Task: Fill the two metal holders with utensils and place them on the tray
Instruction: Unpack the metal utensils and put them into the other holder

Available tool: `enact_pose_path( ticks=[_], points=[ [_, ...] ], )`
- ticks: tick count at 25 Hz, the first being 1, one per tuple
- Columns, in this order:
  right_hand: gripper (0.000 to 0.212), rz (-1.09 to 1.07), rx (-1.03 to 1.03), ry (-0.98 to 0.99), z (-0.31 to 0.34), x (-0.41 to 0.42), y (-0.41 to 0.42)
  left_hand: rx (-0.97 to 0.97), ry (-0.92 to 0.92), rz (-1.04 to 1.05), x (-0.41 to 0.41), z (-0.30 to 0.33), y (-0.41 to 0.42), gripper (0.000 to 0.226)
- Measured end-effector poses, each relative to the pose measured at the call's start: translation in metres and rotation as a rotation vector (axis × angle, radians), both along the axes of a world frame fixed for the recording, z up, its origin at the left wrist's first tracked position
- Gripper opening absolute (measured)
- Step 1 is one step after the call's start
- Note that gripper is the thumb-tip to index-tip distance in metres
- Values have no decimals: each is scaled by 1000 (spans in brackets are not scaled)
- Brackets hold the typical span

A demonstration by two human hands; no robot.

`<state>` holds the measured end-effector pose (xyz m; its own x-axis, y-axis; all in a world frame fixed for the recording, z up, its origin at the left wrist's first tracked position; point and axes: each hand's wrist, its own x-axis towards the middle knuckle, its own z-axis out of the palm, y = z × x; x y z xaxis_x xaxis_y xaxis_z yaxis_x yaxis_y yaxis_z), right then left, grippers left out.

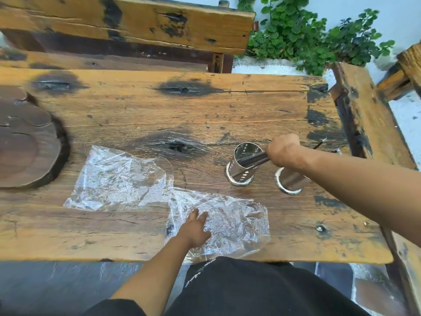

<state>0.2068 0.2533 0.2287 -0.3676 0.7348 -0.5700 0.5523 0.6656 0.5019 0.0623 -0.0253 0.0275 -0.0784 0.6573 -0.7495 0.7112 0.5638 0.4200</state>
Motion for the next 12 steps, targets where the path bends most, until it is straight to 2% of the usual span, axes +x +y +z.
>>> enact_pose_path(
  ticks=[5,12],
  points=[
    [15,-37,-53,-51,8,-5,19,-8,-29,20,-4,-2,-1,80],
    [32,-99,-145,-157,9,22,40,-32,-11,24,0,-4,-3,85]
  ],
)
